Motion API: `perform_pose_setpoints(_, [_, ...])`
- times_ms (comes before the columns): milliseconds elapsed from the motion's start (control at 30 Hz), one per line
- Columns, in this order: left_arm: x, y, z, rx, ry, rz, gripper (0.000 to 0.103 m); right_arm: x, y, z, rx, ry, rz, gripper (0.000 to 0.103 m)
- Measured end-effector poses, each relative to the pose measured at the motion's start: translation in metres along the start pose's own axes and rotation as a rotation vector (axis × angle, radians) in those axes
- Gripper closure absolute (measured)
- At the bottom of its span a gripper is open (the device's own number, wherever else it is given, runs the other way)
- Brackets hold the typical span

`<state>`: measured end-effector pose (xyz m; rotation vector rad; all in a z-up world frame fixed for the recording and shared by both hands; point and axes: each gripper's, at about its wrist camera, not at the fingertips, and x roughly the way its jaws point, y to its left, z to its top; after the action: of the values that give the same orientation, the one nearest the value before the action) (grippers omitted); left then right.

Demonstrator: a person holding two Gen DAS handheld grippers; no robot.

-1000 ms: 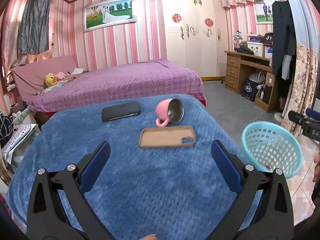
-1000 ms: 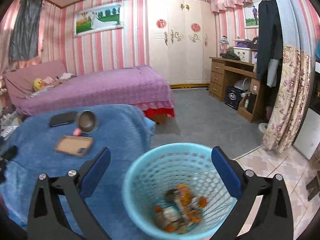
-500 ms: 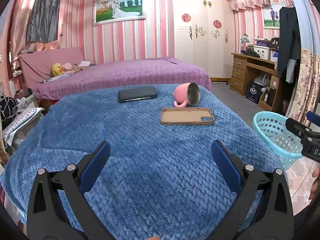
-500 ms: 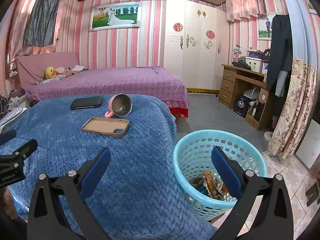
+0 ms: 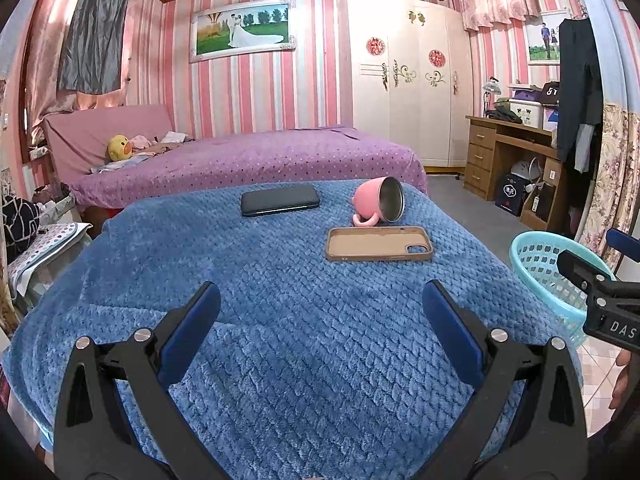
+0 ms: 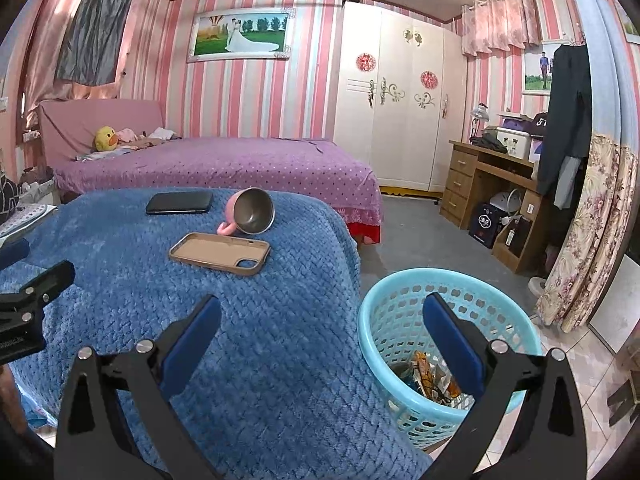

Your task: Collect trash

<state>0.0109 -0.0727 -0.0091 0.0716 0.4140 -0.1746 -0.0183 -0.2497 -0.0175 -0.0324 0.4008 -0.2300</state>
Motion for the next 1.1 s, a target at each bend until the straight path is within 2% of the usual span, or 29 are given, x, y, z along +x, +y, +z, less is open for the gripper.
perform_pose_setpoints(500, [0.003, -0.010, -0.001, 0.009, -0.010, -0.035, 0.005, 0.000, 0.003, 0.001, -0.008, -0.011, -0.025, 0.005])
perform_pose_setpoints(1100, [0.003, 0.000, -0.001, -0.013, -0.012, -0.015, 0.005, -0.001, 0.007, 0.001, -0.017, -0.011, -0.025, 0.005])
